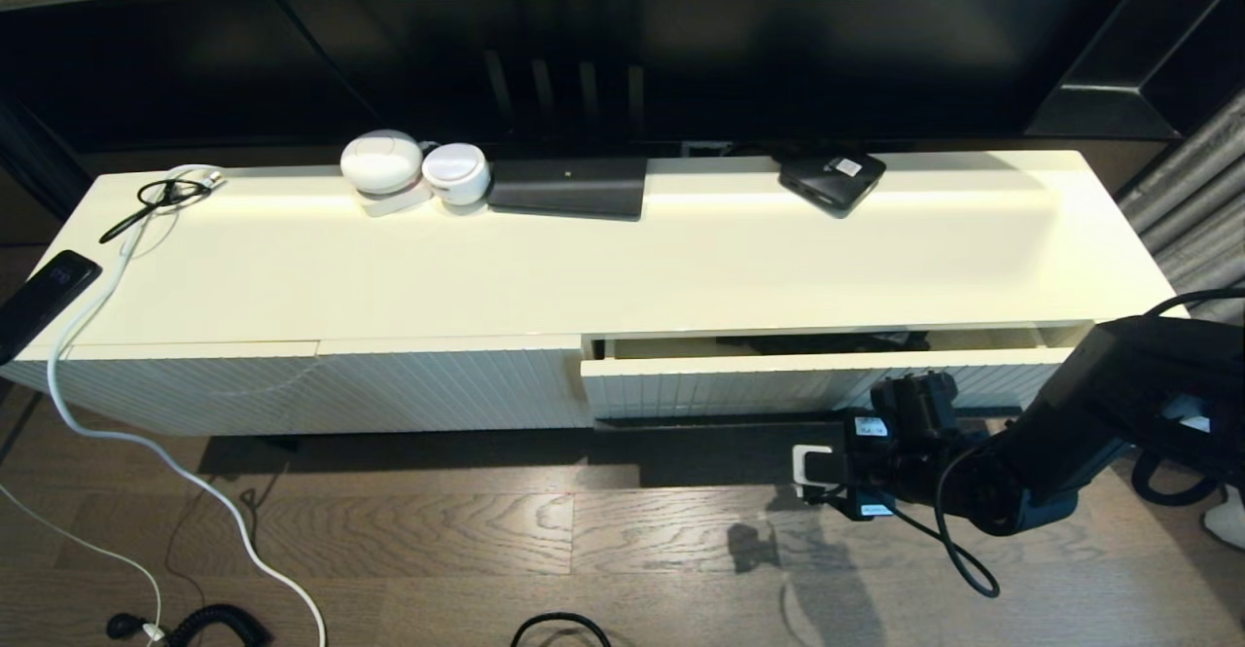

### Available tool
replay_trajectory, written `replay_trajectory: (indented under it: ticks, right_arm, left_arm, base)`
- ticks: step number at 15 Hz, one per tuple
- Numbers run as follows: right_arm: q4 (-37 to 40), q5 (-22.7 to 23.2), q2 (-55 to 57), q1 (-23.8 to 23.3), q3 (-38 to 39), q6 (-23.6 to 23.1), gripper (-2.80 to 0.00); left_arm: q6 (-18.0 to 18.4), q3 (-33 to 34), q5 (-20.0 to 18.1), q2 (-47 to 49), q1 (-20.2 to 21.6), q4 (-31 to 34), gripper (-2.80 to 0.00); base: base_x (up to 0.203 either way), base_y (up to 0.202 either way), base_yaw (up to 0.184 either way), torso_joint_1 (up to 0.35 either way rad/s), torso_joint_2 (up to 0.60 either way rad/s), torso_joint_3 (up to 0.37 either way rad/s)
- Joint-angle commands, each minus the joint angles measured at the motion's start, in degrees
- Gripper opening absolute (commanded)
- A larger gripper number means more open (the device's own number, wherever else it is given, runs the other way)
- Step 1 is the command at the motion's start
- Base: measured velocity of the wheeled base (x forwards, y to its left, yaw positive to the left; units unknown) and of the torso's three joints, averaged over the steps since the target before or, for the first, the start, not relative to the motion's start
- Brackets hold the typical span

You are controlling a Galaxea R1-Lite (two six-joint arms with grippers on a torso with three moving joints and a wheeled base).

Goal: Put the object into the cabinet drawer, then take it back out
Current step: Open the drawer

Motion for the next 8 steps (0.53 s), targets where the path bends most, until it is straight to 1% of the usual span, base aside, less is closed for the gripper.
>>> replay_trajectory:
  ticks: [1,7,8]
  right_arm:
    - [-0.06,-0.08,-0.76,0.07,1.72,-0.34,0.00]
    - [-0.01,-0.22,-4.54,0.60,6.86,-0.05,0.00]
    - [-0.08,-0.23,-5.54,0.67,8.67,-0.05,0.00]
  left_arm:
    - [-0.04,0.09,0.02,0.00,0.01,-0.08,-2.80]
    - [-0.03,0.09,0.02,-0.01,0.02,-0.08,-2.80]
    - [-0.04,0.09,0.02,-0.01,0.02,-0.08,-2.80]
  base:
    - [0.000,0.000,0.000,0.000,0.00,0.000]
    - [0.000,0.000,0.000,0.000,0.00,0.000]
    - [0.000,0.000,0.000,0.000,0.00,0.000]
